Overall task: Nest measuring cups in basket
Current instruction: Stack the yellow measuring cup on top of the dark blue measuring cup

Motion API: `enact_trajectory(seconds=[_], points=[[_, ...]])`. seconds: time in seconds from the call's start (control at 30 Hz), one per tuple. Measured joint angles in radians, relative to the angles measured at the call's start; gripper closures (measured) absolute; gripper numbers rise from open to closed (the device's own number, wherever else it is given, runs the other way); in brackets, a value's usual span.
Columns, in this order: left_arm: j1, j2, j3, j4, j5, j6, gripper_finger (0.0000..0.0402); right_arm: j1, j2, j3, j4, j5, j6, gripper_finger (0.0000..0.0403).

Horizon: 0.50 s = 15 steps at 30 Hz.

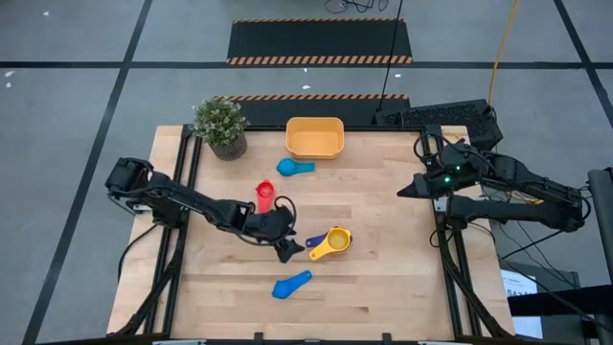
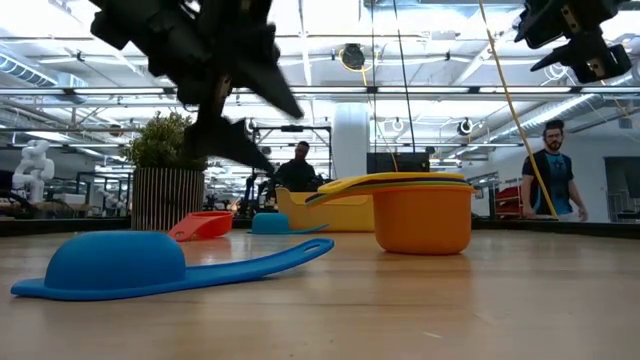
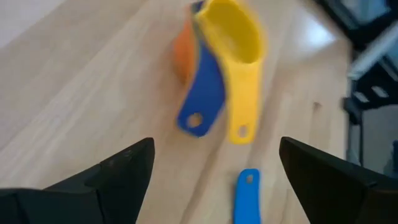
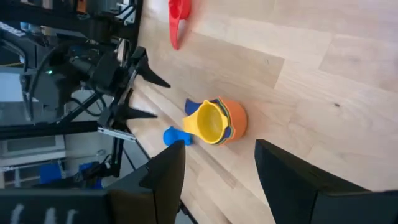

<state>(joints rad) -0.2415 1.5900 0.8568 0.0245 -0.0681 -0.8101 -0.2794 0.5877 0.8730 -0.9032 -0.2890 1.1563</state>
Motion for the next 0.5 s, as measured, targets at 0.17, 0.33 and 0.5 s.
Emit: enact_trajectory(seconds=[0.17, 0.33, 0.5], points=[[-0.023, -0.001, 0.003, 0.066, -0.008, 0.085, 0.0026, 0.000, 0.000, 0.000, 0.015, 0.000, 0.044, 0.0216], [-0.063, -0.001, 0.062, 0.000, -0.092, 0.181, 0.0003, 0.000, 0.000, 0.000, 0.077, 0.005, 0.064, 0.0216], [-0.086, 0.032, 0.179, -0.064, -0.177, 0.287, 0.0002, 0.000, 0.008, 0.000, 0.096, 0.031, 0.047, 0.0216]])
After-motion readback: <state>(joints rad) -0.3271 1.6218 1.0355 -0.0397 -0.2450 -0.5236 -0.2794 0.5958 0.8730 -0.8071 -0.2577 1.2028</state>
